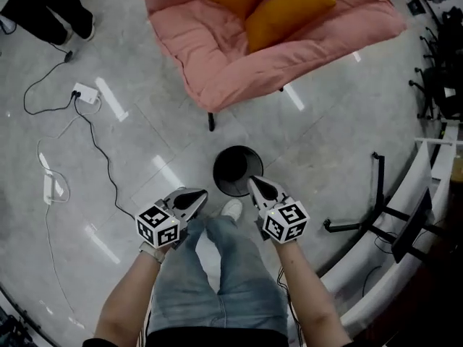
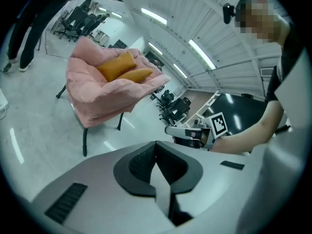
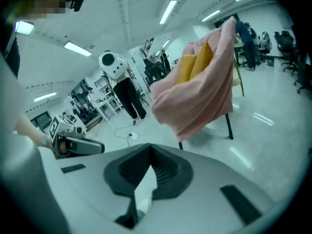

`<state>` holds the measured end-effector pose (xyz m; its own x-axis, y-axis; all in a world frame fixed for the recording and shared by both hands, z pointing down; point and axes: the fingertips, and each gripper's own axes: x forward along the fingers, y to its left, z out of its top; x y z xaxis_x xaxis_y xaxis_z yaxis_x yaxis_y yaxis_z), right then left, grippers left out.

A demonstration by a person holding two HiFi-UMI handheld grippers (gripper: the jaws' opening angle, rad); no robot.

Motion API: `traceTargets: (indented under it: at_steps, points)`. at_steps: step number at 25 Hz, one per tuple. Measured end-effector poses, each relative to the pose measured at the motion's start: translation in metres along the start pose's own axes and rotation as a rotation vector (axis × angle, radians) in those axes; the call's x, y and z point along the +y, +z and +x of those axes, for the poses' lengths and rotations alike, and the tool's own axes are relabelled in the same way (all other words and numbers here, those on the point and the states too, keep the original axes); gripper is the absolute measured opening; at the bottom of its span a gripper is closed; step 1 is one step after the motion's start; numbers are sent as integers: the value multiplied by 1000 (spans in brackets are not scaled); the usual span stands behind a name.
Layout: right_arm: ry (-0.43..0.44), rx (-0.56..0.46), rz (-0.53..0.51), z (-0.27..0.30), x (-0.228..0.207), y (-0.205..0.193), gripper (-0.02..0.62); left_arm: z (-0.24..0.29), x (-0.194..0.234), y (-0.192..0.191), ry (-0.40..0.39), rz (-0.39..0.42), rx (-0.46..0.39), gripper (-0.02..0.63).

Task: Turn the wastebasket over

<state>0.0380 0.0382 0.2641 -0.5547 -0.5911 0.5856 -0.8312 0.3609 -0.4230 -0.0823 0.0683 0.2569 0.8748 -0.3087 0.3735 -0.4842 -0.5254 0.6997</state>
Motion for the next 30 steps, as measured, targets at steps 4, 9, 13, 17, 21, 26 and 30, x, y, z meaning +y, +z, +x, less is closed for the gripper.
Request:
traceTargets:
  at_steps: [4,9,13,17,21,26,30]
  points:
    - [10,-129,6,-50,32,61,10,-9,-52,56,-19,124,-8,14]
    - [14,-249,5,-113,70,123,9,-28,-121,119,-31,210,-58,14]
    - [8,-321,9,-159,96,167,9,-40,-168,163,-43,259,-94,14]
    - [6,-397,7,-203,121,213,9,-57,-214,204,-47,313,-122,14]
    - [20,-447,-67,-234,145,245,9,-71,-258,240,-72,423,-160,14]
    - [19,-489,-164,-253,158,270,9,-82,-289,268,-99,494,-217,14]
    - [9,-512,-212,-258,165,284,9,-85,-298,281,-105,543,-230,14]
